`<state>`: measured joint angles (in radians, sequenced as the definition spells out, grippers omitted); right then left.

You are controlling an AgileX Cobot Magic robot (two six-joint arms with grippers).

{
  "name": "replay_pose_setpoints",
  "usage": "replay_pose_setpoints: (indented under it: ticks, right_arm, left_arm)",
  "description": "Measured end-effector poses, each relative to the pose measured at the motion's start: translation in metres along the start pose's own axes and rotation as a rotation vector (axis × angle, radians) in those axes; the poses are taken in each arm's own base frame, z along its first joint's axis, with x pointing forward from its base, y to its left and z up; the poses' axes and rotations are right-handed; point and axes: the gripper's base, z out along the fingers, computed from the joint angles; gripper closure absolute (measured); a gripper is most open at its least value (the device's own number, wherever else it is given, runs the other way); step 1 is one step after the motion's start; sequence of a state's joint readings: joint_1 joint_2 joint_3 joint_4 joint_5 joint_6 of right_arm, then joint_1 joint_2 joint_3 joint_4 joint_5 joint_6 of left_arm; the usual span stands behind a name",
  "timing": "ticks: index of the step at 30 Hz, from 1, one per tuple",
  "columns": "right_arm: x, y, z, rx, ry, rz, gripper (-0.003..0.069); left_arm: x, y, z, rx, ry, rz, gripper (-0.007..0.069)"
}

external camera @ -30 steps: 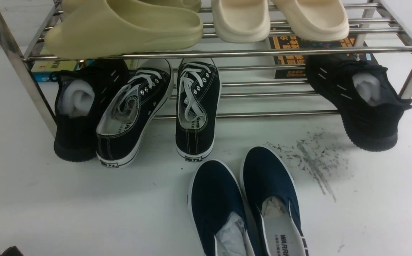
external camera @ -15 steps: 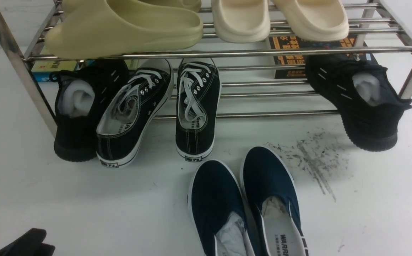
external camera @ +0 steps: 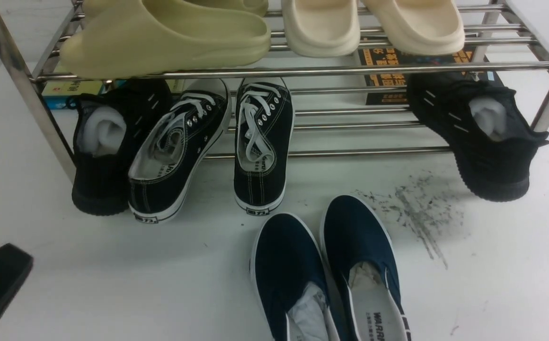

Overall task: Take the shoes off the shelf with your hand on the white table.
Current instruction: 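Grasp a shoe standing on the lower shelf of the shoe rack with the left gripper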

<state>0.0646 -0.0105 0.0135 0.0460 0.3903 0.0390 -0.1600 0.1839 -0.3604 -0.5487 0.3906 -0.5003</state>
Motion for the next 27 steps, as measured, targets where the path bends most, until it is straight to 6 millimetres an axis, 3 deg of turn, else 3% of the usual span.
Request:
replay_pose_setpoints:
  ticks: [3, 4, 8, 16, 20, 22, 23, 27]
  right_arm:
    - [0.0, 0.0, 0.0, 0.0, 0.0, 0.0, 0.0421]
    - [0.0, 0.0, 0.0, 0.0, 0.0, 0.0, 0.0421]
    - [0.0, 0.0, 0.0, 0.0, 0.0, 0.0, 0.0421]
    - [0.0, 0.0, 0.0, 0.0, 0.0, 0.0, 0.0421]
    - [0.0, 0.0, 0.0, 0.0, 0.0, 0.0, 0.0421]
    - [0.0, 0.0, 0.0, 0.0, 0.0, 0.0, 0.0421]
    - [0.0, 0.0, 0.0, 0.0, 0.0, 0.0, 0.0421]
    - [0.0, 0.0, 0.0, 0.0, 0.0, 0.0, 0.0421]
  left_arm:
    - [-0.009, -0.015, 0.024, -0.193, 0.229, 0.173, 0.0624]
    - [-0.01, -0.017, 0.023, -0.194, 0.235, 0.181, 0.0624]
    - [-0.037, -0.036, 0.076, -0.442, 0.529, 0.383, 0.0624]
    - [-0.061, -0.057, 0.157, -0.532, 0.795, 0.46, 0.0569]
    - [-0.046, -0.067, 0.193, -0.504, 0.863, 0.566, 0.0491]
    - [-0.039, -0.069, 0.201, -0.502, 0.873, 0.598, 0.0471]
    - [-0.027, -0.071, 0.214, -0.511, 0.879, 0.646, 0.0436]
    - [-0.008, -0.076, 0.236, -0.536, 0.832, 0.718, 0.0355]
